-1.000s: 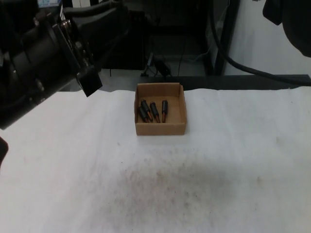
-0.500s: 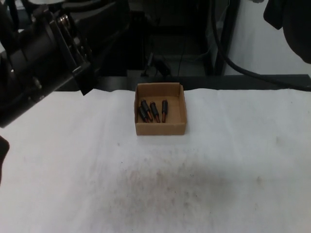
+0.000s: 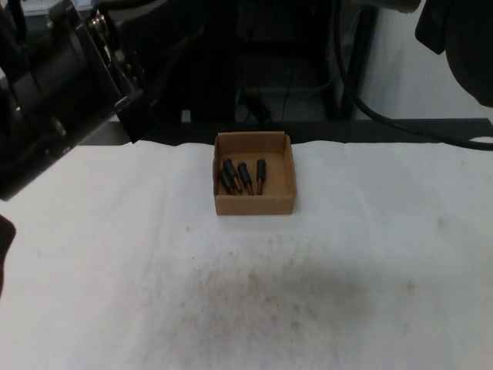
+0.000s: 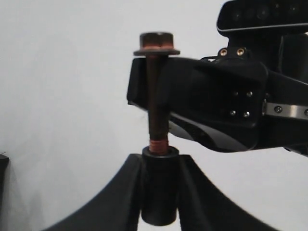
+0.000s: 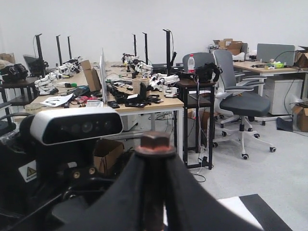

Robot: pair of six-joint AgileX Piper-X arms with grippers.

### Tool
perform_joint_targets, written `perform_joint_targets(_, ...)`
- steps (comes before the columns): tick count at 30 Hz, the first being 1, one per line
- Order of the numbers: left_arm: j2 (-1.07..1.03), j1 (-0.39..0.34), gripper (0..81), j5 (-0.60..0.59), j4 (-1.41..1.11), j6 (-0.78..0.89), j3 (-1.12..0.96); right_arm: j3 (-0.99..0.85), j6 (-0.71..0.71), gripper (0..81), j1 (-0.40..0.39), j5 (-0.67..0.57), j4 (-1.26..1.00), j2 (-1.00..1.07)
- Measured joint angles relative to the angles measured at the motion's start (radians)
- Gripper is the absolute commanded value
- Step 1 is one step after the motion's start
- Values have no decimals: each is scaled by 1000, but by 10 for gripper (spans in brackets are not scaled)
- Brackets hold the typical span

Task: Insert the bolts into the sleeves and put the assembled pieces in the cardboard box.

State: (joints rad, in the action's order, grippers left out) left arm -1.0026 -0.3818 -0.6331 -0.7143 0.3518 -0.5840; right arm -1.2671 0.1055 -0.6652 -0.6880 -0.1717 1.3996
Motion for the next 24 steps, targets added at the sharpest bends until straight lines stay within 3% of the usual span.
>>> perform_joint_targets(6,0,0,2,10,-4,23,-30,0,-4,29,0,0,8,0)
perform_joint_targets(12,-3,0,2,4,8,23,-54,-3,-14,330,0,5,14,-5)
perform_joint_targets(15,-3,0,2,-15,11,23,-61,-5,-14,428,0,24,11,-6)
perform_joint_targets(24,-3,0,2,-19,11,23,-63,-5,-14,438,2,38,11,-6)
